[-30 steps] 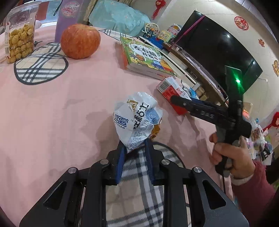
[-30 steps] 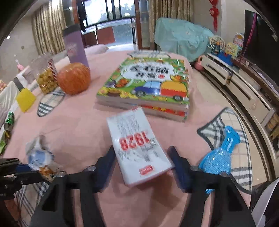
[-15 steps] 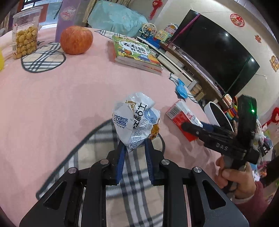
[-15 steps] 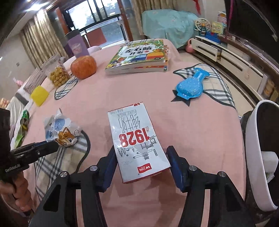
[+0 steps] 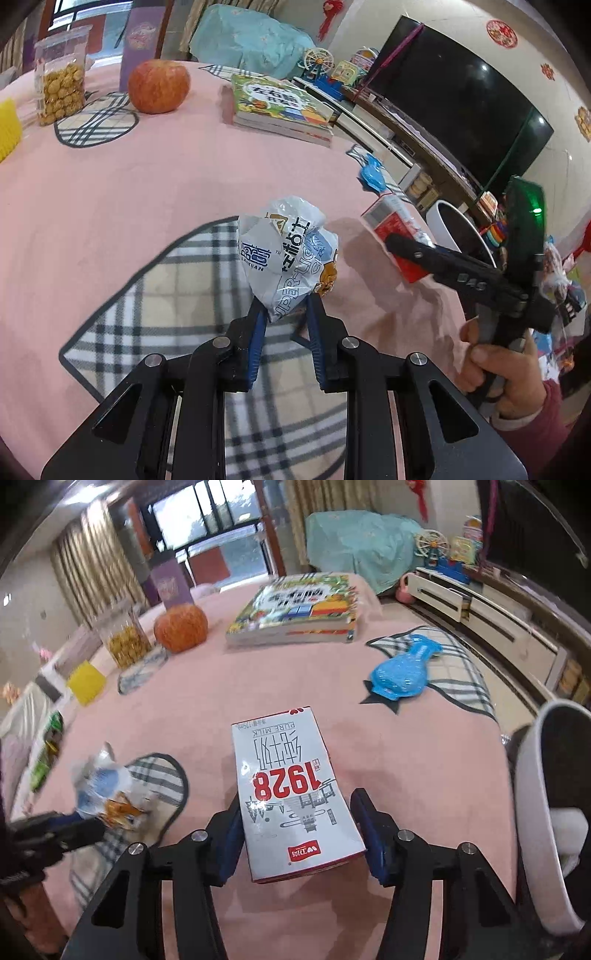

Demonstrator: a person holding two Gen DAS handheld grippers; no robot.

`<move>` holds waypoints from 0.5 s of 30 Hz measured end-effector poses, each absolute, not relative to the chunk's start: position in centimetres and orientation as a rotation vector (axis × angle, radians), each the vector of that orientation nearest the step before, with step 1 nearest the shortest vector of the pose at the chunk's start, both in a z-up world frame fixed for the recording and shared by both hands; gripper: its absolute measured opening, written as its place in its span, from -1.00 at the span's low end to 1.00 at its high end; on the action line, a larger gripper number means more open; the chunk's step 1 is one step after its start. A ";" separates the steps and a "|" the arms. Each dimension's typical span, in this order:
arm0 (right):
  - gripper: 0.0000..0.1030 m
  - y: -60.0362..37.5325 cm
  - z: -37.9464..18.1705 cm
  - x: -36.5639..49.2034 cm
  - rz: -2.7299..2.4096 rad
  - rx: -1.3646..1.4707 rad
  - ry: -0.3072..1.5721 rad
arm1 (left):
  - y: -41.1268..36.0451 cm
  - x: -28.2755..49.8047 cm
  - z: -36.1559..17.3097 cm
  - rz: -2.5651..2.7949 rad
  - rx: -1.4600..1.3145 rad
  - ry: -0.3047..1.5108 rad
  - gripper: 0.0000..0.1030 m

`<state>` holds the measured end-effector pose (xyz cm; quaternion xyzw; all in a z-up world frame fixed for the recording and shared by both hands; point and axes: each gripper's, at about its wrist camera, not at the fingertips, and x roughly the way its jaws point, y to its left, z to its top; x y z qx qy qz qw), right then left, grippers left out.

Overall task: Collect trash
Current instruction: 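Lift and carry the snack bag and milk carton over the bin with both tools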

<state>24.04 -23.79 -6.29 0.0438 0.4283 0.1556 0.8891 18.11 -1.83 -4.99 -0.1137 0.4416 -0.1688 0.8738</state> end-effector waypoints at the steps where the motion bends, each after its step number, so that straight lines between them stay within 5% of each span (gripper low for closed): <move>1: 0.08 -24.3 -6.0 23.5 0.324 0.113 0.884 | -2.2 18.0 -5.0 -0.356 -0.230 0.922 -0.60; 15: 0.08 -30.1 -3.8 17.3 0.280 0.235 0.825 | -9.4 16.5 -3.5 -0.410 -0.092 0.896 -0.60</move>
